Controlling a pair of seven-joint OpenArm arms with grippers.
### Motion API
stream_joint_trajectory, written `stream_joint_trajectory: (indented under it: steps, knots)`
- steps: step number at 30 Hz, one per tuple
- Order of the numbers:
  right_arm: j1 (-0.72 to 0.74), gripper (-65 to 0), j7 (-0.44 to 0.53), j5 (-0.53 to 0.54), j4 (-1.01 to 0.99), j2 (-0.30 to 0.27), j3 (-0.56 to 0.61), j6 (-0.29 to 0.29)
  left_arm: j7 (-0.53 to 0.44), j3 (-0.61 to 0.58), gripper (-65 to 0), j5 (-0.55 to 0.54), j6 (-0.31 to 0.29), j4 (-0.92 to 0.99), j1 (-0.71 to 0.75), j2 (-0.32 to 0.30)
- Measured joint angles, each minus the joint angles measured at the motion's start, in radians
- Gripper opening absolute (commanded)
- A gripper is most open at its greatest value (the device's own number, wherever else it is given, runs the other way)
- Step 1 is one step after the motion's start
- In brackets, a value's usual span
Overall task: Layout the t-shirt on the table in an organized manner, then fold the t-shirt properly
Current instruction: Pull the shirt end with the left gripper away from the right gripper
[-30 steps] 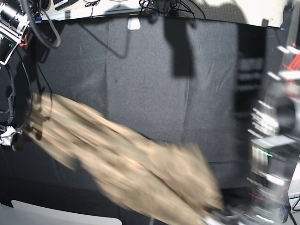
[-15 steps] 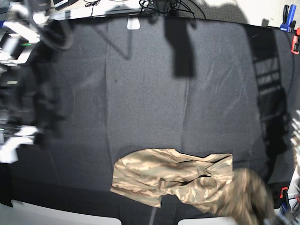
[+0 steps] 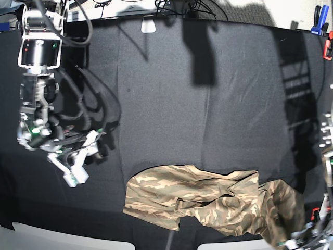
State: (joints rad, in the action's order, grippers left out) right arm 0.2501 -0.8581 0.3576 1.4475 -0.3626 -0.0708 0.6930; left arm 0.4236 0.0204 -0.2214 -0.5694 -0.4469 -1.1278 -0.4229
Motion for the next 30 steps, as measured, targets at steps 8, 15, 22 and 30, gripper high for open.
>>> stream_joint_trajectory:
  steps: [8,15,22,30]
  knots:
    - [-0.001,-36.0,0.092,-0.01,0.0,0.0,-0.003,0.0,0.313,0.0,-65.0,-0.193,0.007,-0.003,0.037,-0.117]
    - [0.0,-36.0,0.093,-0.008,0.0,0.0,-0.003,0.0,0.97,0.0,-65.0,-0.692,-0.084,-0.003,0.174,-0.153]
    - [0.0,-36.0,0.092,-0.01,-0.001,0.0,-0.003,0.0,0.965,-0.001,-65.0,-0.859,-0.123,-0.005,0.351,-0.169]
    - [-0.001,-36.0,0.092,-0.011,-0.001,-0.001,-0.003,0.0,0.964,-0.001,-65.0,-0.869,-0.123,-0.005,0.52,-0.236]
